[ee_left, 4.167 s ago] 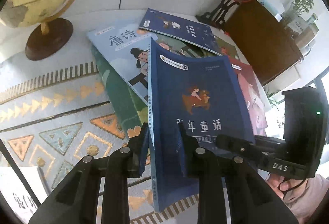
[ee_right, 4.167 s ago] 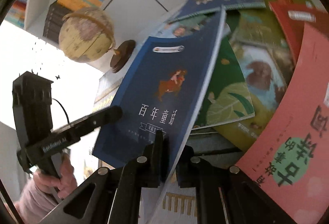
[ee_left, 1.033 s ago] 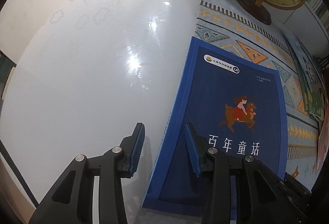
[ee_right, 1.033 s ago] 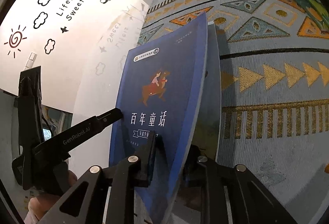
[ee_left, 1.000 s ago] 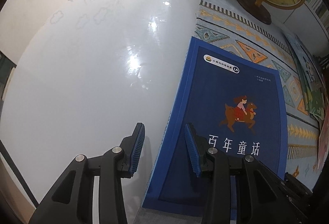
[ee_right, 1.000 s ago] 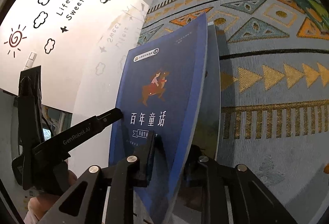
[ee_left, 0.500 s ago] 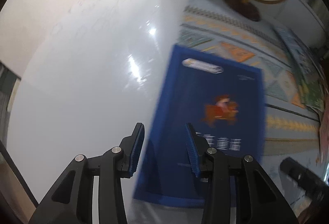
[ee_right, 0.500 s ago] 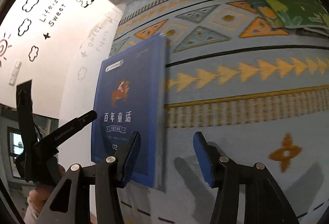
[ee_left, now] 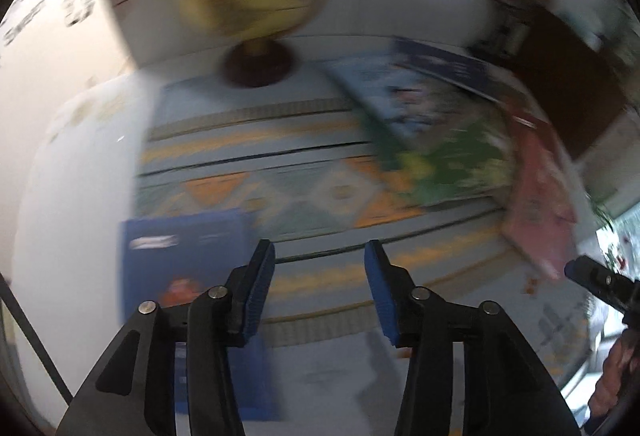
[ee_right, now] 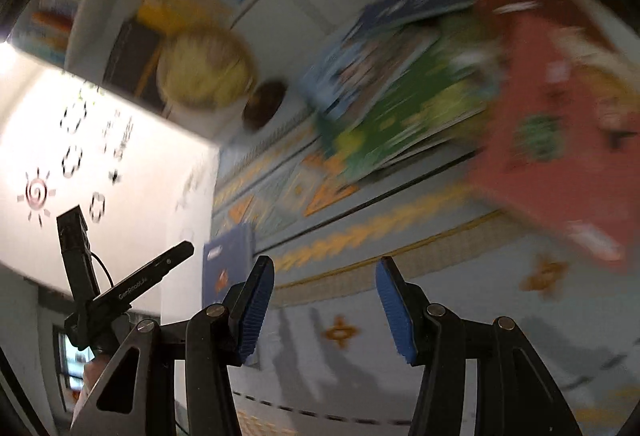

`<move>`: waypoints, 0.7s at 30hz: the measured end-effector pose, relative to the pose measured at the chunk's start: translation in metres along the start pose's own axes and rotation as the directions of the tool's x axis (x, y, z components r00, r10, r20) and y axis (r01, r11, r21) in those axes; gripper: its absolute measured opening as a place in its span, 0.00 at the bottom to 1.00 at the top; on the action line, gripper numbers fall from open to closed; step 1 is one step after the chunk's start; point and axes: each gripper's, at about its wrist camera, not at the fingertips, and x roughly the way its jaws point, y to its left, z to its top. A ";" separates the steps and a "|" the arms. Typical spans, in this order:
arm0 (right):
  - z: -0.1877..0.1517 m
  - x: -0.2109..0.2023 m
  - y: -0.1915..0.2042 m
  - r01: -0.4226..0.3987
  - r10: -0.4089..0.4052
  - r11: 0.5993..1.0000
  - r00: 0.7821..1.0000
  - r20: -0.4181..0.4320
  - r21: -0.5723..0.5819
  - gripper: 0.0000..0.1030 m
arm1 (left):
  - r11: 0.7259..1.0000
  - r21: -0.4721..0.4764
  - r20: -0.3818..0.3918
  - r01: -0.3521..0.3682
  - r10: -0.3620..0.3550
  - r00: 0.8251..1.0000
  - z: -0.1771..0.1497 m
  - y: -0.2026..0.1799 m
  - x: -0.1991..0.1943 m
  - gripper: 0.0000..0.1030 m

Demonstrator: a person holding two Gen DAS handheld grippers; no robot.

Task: Organize books
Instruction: 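Move both grippers back to the pile toward the red book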

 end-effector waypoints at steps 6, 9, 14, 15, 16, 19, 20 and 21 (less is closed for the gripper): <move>0.005 -0.067 -0.080 0.096 -0.107 0.989 0.990 0.095 0.114 0.50 | 0.988 0.087 -0.049 0.126 -0.122 0.991 -0.017 -0.091 0.011 0.45; 0.016 -0.066 -0.108 0.175 -0.182 0.980 0.980 0.082 0.093 0.50 | 0.979 0.121 -0.077 0.166 -0.158 0.984 -0.033 -0.120 0.017 0.45; 0.036 -0.034 -0.141 0.273 -0.277 0.958 0.960 0.031 0.084 0.50 | 0.974 0.117 -0.106 0.195 -0.183 0.977 -0.038 -0.135 0.034 0.45; 0.038 -0.029 -0.146 0.293 -0.296 0.952 0.955 0.017 0.092 0.50 | 0.975 0.110 -0.116 0.194 -0.182 0.976 -0.036 -0.135 0.039 0.45; 0.038 -0.026 -0.153 0.304 -0.306 0.947 0.952 0.004 0.103 0.50 | 0.975 0.103 -0.121 0.196 -0.183 0.976 -0.034 -0.134 0.042 0.45; 0.044 -0.013 -0.163 0.284 -0.281 0.952 0.959 -0.043 0.116 0.50 | 0.976 0.065 -0.122 0.207 -0.198 0.973 -0.029 -0.129 0.052 0.45; 0.045 -0.009 -0.164 0.291 -0.287 0.952 0.956 -0.058 0.096 0.51 | 0.977 0.052 -0.127 0.206 -0.198 0.972 -0.028 -0.127 0.055 0.45; 0.046 -0.006 -0.164 0.308 -0.303 0.948 0.950 -0.072 0.075 0.53 | 0.979 0.037 -0.133 0.200 -0.193 0.972 -0.027 -0.123 0.059 0.45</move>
